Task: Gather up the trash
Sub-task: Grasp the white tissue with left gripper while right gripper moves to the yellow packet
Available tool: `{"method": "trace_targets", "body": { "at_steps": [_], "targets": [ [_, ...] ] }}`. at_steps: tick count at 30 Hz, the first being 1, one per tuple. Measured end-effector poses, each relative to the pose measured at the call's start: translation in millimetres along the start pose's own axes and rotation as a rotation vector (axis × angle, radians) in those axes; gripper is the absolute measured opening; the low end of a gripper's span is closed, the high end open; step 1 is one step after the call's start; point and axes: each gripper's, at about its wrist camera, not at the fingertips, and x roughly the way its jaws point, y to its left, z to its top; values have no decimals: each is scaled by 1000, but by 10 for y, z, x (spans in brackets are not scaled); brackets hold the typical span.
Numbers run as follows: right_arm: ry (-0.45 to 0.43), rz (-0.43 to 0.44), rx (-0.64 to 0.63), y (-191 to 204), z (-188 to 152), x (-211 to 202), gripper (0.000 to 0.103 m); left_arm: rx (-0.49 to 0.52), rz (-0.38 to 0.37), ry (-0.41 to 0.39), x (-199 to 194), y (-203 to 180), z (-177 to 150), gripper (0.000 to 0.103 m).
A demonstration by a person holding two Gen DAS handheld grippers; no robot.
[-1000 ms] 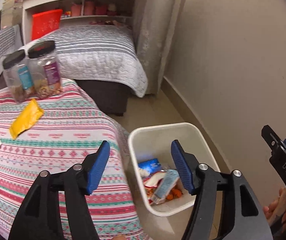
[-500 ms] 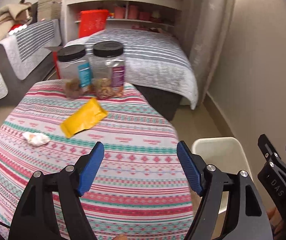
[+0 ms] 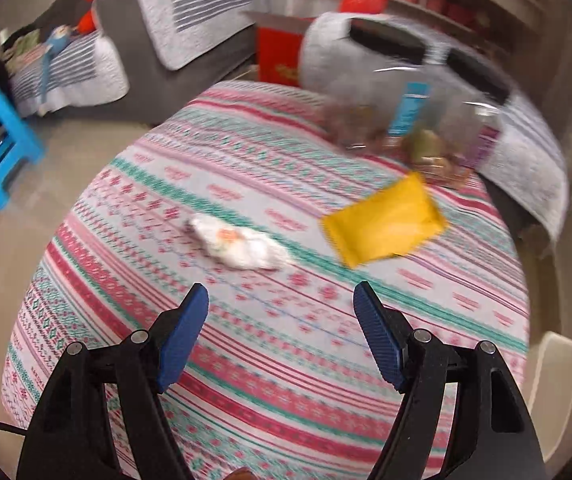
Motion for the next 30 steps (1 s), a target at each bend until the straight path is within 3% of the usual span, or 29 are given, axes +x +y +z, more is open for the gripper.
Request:
{"method": "trace_targets", "body": {
  "at_steps": [4,7,12,13,15,20,26,30],
  "targets": [
    [31,18,-6,68,-22,105,96,-108,49,10,290,239,209,73],
    [49,27,-22,133,-40,167,96,-133,89,9,484,311,320,73],
    [74,35,-24,195,-68,248,96,-171,80,87,871,360,384,73],
    [80,38,-21,204,-75,269,96,-162,71,93,913,355,379,71],
    [98,51,-15,250,-88,313,96,-136,35,123,992,343,365,56],
    [124,76,-15,366,-127,382,96,-38,-27,107,834,324,352,46],
    [210,156,8,532,-197,626,96,67,-42,50,239,318,264,46],
    [249,205,67,739,-143,848,96,100,-104,12,-157,332,211,46]
  ]
}}
